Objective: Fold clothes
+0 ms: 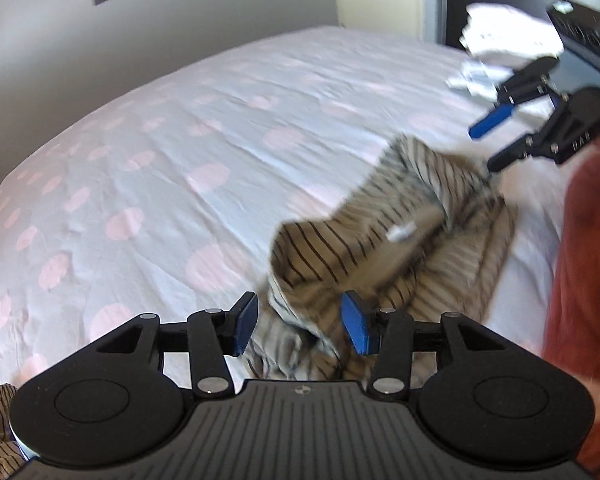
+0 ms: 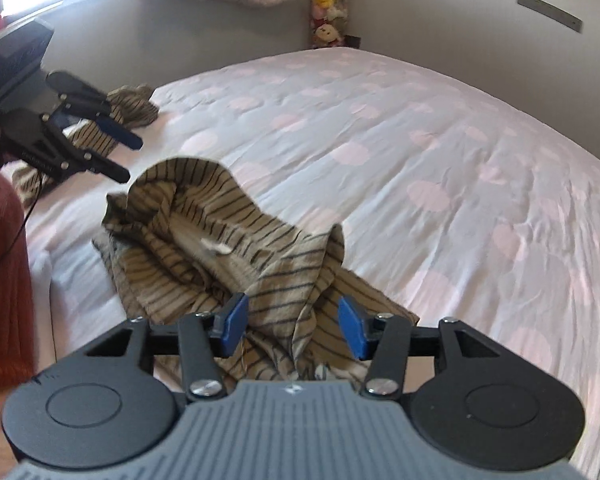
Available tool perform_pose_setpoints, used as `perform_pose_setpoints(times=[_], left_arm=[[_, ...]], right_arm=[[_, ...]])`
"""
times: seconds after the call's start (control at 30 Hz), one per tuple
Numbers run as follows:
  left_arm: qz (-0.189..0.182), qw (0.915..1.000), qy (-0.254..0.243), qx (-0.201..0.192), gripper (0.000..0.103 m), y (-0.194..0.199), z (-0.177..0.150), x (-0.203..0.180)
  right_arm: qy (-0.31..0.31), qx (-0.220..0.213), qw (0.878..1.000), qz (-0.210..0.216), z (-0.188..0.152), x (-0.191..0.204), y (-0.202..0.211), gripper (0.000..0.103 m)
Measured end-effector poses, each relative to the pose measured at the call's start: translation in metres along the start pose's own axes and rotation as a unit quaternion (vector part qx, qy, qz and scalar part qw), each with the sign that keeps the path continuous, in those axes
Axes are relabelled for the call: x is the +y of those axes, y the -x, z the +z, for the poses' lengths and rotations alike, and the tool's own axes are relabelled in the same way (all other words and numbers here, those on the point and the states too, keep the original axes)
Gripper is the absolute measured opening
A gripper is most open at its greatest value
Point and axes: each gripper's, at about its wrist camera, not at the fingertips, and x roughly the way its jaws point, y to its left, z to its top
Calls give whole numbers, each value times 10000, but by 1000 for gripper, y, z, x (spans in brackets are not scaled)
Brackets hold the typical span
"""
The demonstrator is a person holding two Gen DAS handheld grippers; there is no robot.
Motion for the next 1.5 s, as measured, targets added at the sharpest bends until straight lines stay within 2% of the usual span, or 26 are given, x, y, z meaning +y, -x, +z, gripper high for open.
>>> perform_pose_setpoints(times=[0.1, 0.23, 0.27, 0.3, 0.33, 0.37, 0.4, 0.47, 0.63, 0.87, 1.0, 1.13, 1.23, 1.3, 1.37, 1.47, 1.5], left_arm=[[70, 9997, 252, 4, 44, -14, 16, 8], [-135, 9981, 585, 131, 44, -37, 24, 18], [-180, 9976, 643, 168, 39, -42, 24, 20], [-224, 9973, 675, 196, 26, -47, 23, 20], [-291, 9970, 689, 206, 19, -49, 22, 20], [-349, 9969, 683, 180, 10, -49, 20, 20], [-406, 9969, 664, 143, 4, -49, 19, 19], [-520, 9971, 558, 31, 0, -41, 17, 16], [-802, 9967, 120, -38, 0, -15, 12, 3], [-955, 9914, -805, 381, 0, 4, -7, -35], [-901, 9824, -1443, 772, 0, 1, -24, -61], [-891, 9700, -1957, 1135, 0, -9, -40, -81], [-1111, 9605, -2177, 1330, 0, -13, -45, -90], [-1214, 9584, -2177, 1388, 0, -11, -46, -91], [-1357, 9601, -2024, 1376, 3, -6, -45, -88], [-1449, 9694, -1614, 1150, 14, 7, -40, -77], [-1428, 9736, -1447, 1039, 14, 12, -38, -72]], right_arm=[[-408, -50, 9992, -15, 18, -10, -13, 54], [-1076, 59, 9941, 122, 32, -25, -38, 54], [-1243, 94, 9920, 192, 33, -29, -44, 53], [-1391, 126, 9898, 272, 32, -31, -49, 46], [-1523, 156, 9876, 352, 31, -33, -54, 38], [-1583, 175, 9864, 413, 30, -33, -57, 16], [-1563, 182, 9866, 439, 28, -33, -56, 6], [-1510, 187, 9871, 508, 25, -32, -52, 5], [-1181, 108, 9891, 870, 13, -27, -18, 3], [-357, 559, 9914, 1131, -20, 0, 12, 3], [354, 1008, 9893, 989, -41, 22, 12, 2], [1047, 1445, 9815, 696, -57, 41, 3, 2], [1156, 1583, 9786, 631, -62, 45, -1, 2], [1064, 1605, 9793, 621, -64, 41, -1, 3], [867, 1538, 9825, 593, -65, 35, 3, 7], [368, 1291, 9899, 460, -65, 23, 14, 9], [150, 1164, 9922, 420, -65, 19, 19, 10]])
